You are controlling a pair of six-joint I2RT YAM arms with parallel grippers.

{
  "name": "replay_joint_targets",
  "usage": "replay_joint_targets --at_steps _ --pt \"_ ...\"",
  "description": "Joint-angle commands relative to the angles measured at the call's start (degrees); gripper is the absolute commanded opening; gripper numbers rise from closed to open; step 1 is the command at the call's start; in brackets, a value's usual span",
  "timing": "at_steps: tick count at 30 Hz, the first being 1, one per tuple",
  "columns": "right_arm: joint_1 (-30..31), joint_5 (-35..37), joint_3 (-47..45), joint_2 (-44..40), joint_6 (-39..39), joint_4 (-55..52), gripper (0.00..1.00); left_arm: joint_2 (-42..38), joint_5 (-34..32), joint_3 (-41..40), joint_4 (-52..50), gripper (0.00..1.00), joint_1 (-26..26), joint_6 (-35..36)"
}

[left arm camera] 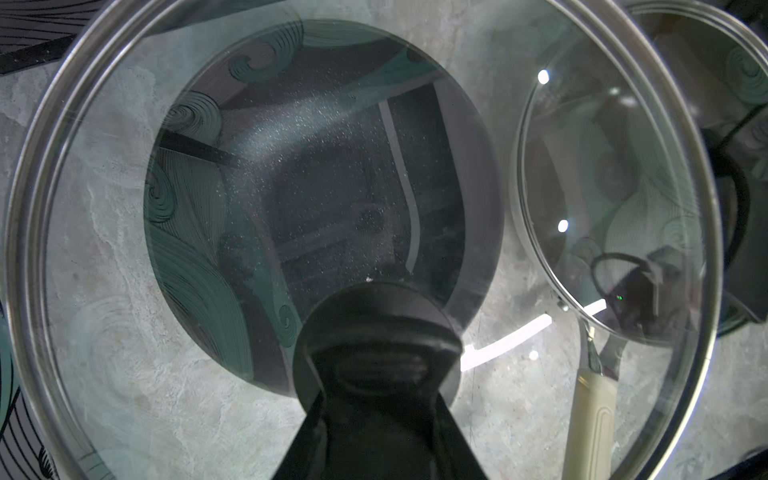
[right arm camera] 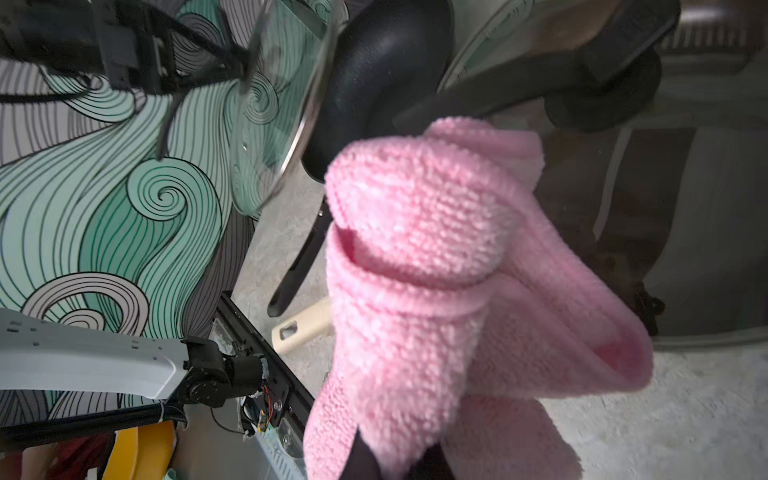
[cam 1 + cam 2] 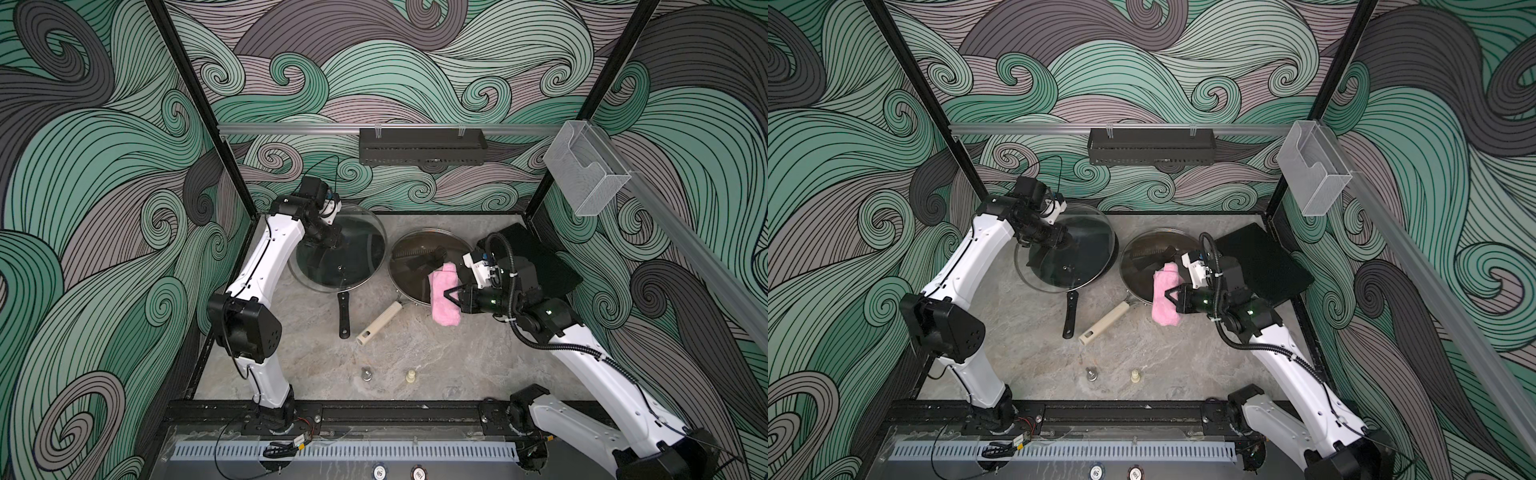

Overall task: Wipe the pot lid with a cloth
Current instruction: Place the pot lid on the cooking pot.

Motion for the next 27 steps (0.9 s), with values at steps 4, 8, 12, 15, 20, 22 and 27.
replay_joint_targets --at_steps 4,8,12,15,20,22,27 --pt "-0.09 2.99 -6.98 -1.7 1.03 -1.05 0.0 5.59 2.86 12.53 -1.36 0.0 1.05 0.98" --pt "-0.09 4.51 -10.47 -1.41 1.88 -0.15 0.0 9.58 3.12 15.56 -2.82 0.0 1.05 1.24" --pt "-0.07 6.44 -13.27 -0.86 3.11 0.89 0.0 12.27 2.73 16.83 -3.61 0.0 1.12 1.68" --pt "-0.09 6.35 -14.61 0.09 3.56 2.55 0.0 14.09 2.33 17.28 -3.83 0.0 1.1 1.7" --pt "-0.12 6.21 -14.98 2.76 3.7 3.92 0.0 16.42 1.39 18.68 -4.29 0.0 1.09 1.68" --pt "-0.05 5.93 -15.12 3.6 3.75 4.33 0.0 16.94 1.25 18.99 -4.42 0.0 1.05 1.81" --pt "-0.08 5.55 -16.17 4.52 4.56 5.77 0.0 18.19 1.1 19.91 -4.81 0.0 1.0 1.46"
